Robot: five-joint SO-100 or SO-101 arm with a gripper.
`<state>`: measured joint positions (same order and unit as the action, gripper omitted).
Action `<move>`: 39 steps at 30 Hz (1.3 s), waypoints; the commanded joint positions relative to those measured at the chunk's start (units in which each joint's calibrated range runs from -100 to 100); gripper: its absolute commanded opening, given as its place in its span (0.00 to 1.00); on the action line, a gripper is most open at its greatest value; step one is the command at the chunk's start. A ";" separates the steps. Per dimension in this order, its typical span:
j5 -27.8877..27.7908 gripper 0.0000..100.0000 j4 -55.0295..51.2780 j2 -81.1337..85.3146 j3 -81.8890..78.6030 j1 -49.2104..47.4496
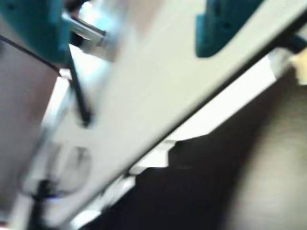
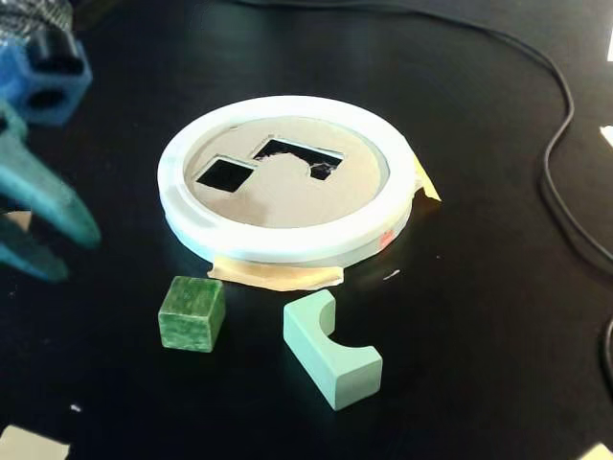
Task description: Pick up the U shape block and drop it in corresponding U shaped hole
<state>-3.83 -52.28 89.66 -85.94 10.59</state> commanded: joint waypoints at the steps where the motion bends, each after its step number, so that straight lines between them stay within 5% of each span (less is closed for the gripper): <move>1: 0.68 0.47 8.98 -21.63 17.64 -0.98; 4: 0.29 0.58 9.38 -38.92 29.84 -1.73; 8: 0.10 1.00 8.88 -62.03 46.87 -8.09; 18: -7.18 1.00 8.58 -94.36 71.65 -14.96; 39: -9.57 1.00 8.58 -109.94 80.48 -12.21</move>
<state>-13.21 -45.20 -20.02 -10.30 -3.40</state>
